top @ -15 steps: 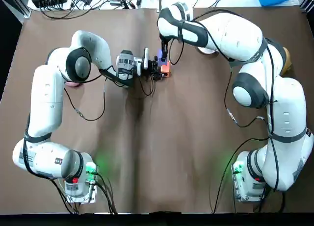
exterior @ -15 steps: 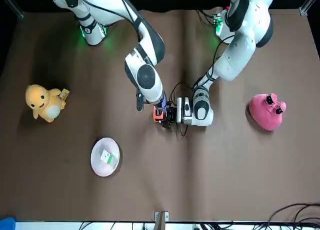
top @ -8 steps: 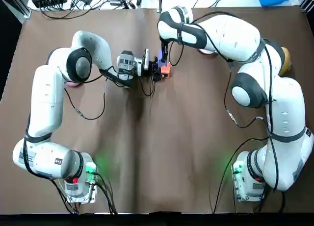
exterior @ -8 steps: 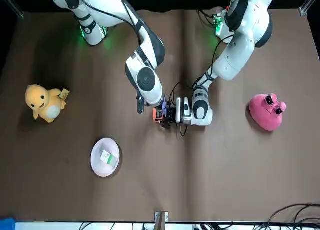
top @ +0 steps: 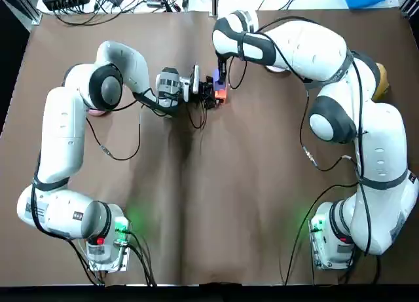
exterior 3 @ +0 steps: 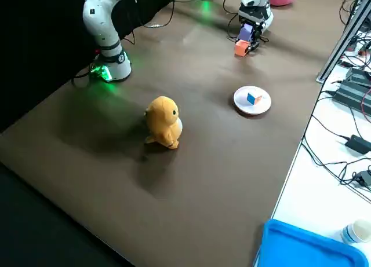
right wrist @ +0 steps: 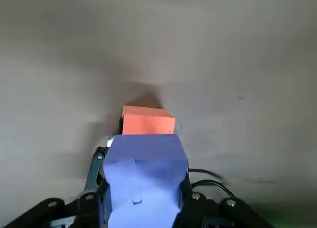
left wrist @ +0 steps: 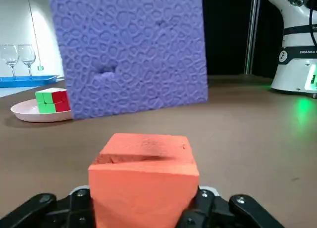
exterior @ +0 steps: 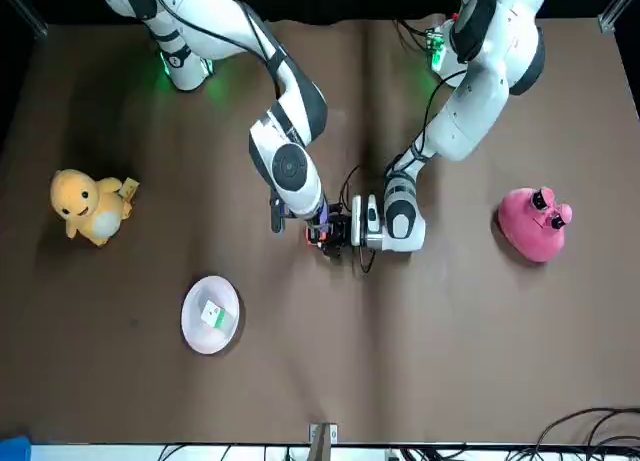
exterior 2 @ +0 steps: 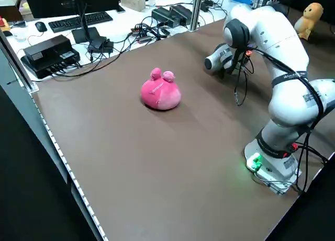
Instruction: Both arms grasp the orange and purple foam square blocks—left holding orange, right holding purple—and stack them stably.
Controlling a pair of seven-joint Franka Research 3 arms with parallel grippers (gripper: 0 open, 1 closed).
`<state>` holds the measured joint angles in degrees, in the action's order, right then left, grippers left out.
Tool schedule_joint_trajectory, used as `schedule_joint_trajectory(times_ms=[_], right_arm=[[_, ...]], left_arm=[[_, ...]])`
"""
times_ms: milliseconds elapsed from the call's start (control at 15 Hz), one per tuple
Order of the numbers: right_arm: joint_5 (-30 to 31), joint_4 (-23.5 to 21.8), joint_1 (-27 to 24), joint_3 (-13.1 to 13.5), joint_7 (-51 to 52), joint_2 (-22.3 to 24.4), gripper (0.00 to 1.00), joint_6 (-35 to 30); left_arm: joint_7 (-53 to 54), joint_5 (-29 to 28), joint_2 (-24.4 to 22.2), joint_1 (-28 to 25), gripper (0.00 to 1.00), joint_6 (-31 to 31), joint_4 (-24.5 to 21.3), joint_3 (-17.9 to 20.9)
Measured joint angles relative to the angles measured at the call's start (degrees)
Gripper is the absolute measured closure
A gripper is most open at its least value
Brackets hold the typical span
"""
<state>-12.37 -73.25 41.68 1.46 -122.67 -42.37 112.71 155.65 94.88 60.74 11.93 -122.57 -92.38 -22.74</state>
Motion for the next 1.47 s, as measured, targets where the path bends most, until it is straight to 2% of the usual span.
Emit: schedule_joint_trajectory(times_ms=[400, 1467], right_arm=[[0.0, -2.6, 0.1, -0.1, 0.4, -0.3, 0.46, 3.4], [0.0, -3.9, 0.0, 0.0, 0.3, -0.3, 0.46, 3.5]], left_arm=[[0.0, -0.1, 0.0, 0.1, 0.40, -0.2, 0.1, 0.0], [0.0, -0.8, 0.0, 0.1, 0.40, -0.2, 0.3, 0.0]])
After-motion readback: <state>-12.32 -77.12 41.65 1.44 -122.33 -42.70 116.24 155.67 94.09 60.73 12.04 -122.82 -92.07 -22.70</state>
